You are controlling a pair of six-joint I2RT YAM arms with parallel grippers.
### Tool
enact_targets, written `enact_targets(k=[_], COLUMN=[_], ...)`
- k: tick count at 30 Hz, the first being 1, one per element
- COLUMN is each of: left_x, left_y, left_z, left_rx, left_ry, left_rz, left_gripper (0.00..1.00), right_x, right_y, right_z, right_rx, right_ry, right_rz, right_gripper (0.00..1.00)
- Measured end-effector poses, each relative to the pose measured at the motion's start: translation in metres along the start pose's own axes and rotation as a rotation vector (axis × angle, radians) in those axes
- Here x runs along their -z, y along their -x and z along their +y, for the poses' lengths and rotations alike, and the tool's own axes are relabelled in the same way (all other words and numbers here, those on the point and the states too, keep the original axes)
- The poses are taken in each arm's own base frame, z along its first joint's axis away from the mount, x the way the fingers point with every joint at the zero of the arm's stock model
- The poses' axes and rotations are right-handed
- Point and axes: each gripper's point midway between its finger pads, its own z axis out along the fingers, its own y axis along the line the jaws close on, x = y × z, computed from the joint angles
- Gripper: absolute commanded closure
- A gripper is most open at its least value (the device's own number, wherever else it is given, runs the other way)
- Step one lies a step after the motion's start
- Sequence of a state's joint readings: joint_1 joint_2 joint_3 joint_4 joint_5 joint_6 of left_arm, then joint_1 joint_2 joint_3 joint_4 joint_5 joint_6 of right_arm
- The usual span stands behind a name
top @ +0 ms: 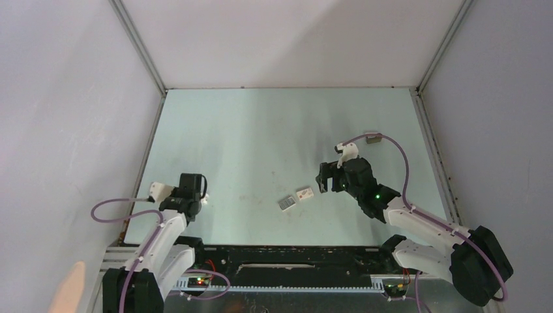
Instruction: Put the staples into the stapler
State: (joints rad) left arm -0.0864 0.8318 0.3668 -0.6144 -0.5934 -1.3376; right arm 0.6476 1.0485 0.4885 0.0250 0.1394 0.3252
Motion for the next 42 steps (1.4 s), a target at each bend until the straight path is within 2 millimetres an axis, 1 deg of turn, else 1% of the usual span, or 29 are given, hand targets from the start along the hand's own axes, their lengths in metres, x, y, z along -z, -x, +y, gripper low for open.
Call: enact_targets(k=[4,6,8,11,12,14,16,18,21,24,25,29,32,36,42], left_x=[-0.002,-0.002,-0.002,0.004,0.008,0.019,0.03,0.038,0.042,0.041,0.04,0.041,0.04,0.033,0.03], left_y=[-0.003,-0.006,-0.011,-0.026,-0.034,-0.051,-0.063,-0.071,-0.076,-0.074,-0.073,-0.071,-0.072,-0.073,-0.07], left_z=[-0.013,-0.019,-0.029,-0.045,-0.05,-0.062,-0.073,-0.08,-0.081,-0.078,-0.079,-0.088,-0.097,-0.096,-0.097], left_rx=[-0.026,-0.056,-0.094,-0.168,-0.21,-0.291,-0.351,-0.386,-0.404,-0.41,-0.412,-0.416,-0.426,-0.434,-0.426], left_ry=[-0.046,-0.067,-0.102,-0.162,-0.185,-0.231,-0.27,-0.302,-0.313,-0.3,-0.297,-0.299,-0.293,-0.269,-0.263], left_rz=[0.017,0.03,0.06,0.119,0.146,0.197,0.229,0.248,0.26,0.253,0.248,0.24,0.237,0.229,0.211], left_gripper=[0.92,0.94,0.94,0.94,0.94,0.92,0.9,0.83,0.73,0.63,0.61,0.57,0.57,0.57,0.57], right_x=[0.0,-0.001,-0.002,-0.004,-0.005,-0.008,-0.01,-0.01,-0.011,-0.011,-0.011,-0.011,-0.011,-0.012,-0.014], right_y=[0.0,0.001,0.0,-0.004,-0.005,-0.011,-0.015,-0.018,-0.019,-0.019,-0.019,-0.02,-0.02,-0.021,-0.022], right_z=[0.0,0.0,0.0,-0.001,-0.001,-0.003,-0.004,-0.005,-0.005,-0.005,-0.005,-0.005,-0.005,-0.005,-0.005], right_rx=[0.006,0.007,0.007,0.009,0.01,0.014,0.019,0.023,0.025,0.025,0.025,0.026,0.026,0.027,0.028], right_ry=[-0.004,-0.002,-0.002,-0.008,-0.009,-0.016,-0.021,-0.025,-0.025,-0.026,-0.026,-0.026,-0.026,-0.027,-0.03], right_rz=[-0.003,-0.005,-0.004,0.01,0.016,0.037,0.051,0.061,0.065,0.065,0.066,0.07,0.07,0.074,0.083], right_gripper=[0.1,0.1,0.1,0.1,0.1,0.1,0.1,0.1,0.1,0.1,0.1,0.1,0.1,0.1,0.1])
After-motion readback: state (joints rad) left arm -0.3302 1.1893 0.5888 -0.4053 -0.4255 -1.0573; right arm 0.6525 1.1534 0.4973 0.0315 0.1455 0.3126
